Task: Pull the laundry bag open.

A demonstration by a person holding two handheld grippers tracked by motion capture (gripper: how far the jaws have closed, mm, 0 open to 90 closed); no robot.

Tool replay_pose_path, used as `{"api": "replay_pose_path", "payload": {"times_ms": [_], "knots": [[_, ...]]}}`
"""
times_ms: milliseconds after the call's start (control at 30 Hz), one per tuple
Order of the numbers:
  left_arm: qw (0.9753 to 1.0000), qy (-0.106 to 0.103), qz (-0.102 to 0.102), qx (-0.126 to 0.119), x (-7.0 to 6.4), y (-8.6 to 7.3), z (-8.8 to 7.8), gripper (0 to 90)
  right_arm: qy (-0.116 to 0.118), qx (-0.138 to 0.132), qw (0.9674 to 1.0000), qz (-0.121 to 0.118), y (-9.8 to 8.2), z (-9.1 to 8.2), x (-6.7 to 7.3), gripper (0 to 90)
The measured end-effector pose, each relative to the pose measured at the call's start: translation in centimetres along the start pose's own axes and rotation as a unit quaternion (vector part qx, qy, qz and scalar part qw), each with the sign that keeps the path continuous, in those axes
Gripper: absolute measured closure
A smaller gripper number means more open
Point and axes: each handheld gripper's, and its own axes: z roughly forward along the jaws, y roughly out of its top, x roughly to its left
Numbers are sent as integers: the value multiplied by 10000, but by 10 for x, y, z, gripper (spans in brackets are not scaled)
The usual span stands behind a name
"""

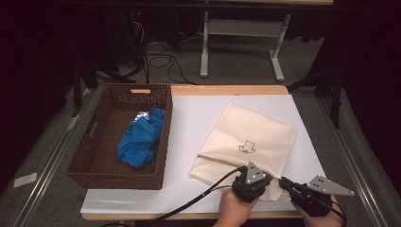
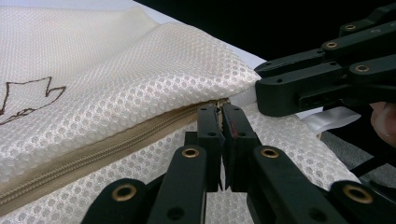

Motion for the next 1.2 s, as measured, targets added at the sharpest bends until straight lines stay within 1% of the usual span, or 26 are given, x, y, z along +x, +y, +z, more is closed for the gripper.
{"api": "replay_pose_path", "payload": {"times_ms": [67, 133, 367, 467, 600, 733, 767, 900, 933, 967, 1000, 1033, 1067, 1100, 1167, 1200], "knots": [[10000, -1, -31, 7, 0, 0, 0, 868, 15, 17, 10000, 23, 0, 0, 1, 850], [10000, 6, -39, -1, 0, 0, 0, 868, 33, 13, 10000, -17, 0, 0, 1, 850], [10000, 1, -78, 1, 1, -1, 0, 868, 11, 35, 10000, -5, 0, 1, 2, 850], [10000, -3, -83, 11, 1, -1, -1, 868, 21, 27, 10000, -58, 0, 1, 1, 850], [9999, 11, -102, 2, 1, -2, 0, 868, 25, 46, 10000, -47, 0, 0, 2, 851], [10000, 21, -86, 2, 1, -2, 0, 868, 28, 35, 10000, -74, 0, 0, 2, 851], [10000, 23, -93, 7, 1, -2, 0, 869, 0, 36, 9999, -147, 0, 0, 3, 851], [9999, 54, -102, 14, 2, -2, -1, 869, -13, 40, 9999, -164, 1, 1, 5, 851], [9990, 436, -100, 70, 4, -3, -2, 871, -8, 48, 9999, -160, 1, 1, 5, 854], [9982, 482, -354, 65, 14, -6, -4, 871, -43, -14, 9999, -150, 1, -1, 5, 854], [9971, 424, -626, 31, 22, -9, -7, 872, -58, -62, 9999, -96, 1, -4, 3, 854], [9961, 363, -800, 14, 30, -12, -11, 872, -73, -103, 9999, -70, 1, -6, 1, 854], [9965, 379, -748, 28, 33, -14, -14, 871, -64, -135, 9999, 15, 0, -7, -2, 854], [9971, 378, -658, 13, 34, -15, -17, 871, -46, -129, 9998, 116, -1, -7, -4, 854], [9974, 419, -581, 38, 33, -14, -19, 871, -26, -108, 9999, 97, -1, -6, -5, 854], [9974, 424, -590, 30, 33, -15, -20, 870, -30, -118, 9999, 62, 0, -5, -5, 854]]}}
